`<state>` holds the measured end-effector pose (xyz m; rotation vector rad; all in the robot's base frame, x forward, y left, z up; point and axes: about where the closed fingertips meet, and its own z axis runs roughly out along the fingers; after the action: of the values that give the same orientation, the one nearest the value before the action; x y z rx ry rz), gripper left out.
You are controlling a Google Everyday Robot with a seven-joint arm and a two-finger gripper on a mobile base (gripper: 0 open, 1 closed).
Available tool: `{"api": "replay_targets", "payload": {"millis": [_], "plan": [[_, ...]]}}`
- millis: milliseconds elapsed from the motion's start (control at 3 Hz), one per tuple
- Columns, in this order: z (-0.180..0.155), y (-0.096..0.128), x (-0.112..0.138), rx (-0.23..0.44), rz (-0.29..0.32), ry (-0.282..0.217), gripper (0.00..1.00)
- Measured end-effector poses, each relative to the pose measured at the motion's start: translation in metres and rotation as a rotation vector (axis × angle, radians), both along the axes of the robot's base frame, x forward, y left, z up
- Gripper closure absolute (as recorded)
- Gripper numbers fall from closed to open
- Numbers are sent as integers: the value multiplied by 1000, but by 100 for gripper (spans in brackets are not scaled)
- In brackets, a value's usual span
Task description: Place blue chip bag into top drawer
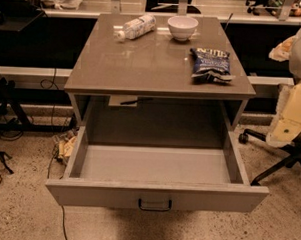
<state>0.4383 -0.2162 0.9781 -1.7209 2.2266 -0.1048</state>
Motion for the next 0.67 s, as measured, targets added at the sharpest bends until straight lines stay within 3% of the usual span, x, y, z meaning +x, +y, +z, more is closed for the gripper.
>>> {"api": "replay_targets", "payload": {"millis": [333, 667], "plan": [[0, 0, 7, 6, -2, -7, 0], [2, 3, 66, 54, -16, -56, 0]]}}
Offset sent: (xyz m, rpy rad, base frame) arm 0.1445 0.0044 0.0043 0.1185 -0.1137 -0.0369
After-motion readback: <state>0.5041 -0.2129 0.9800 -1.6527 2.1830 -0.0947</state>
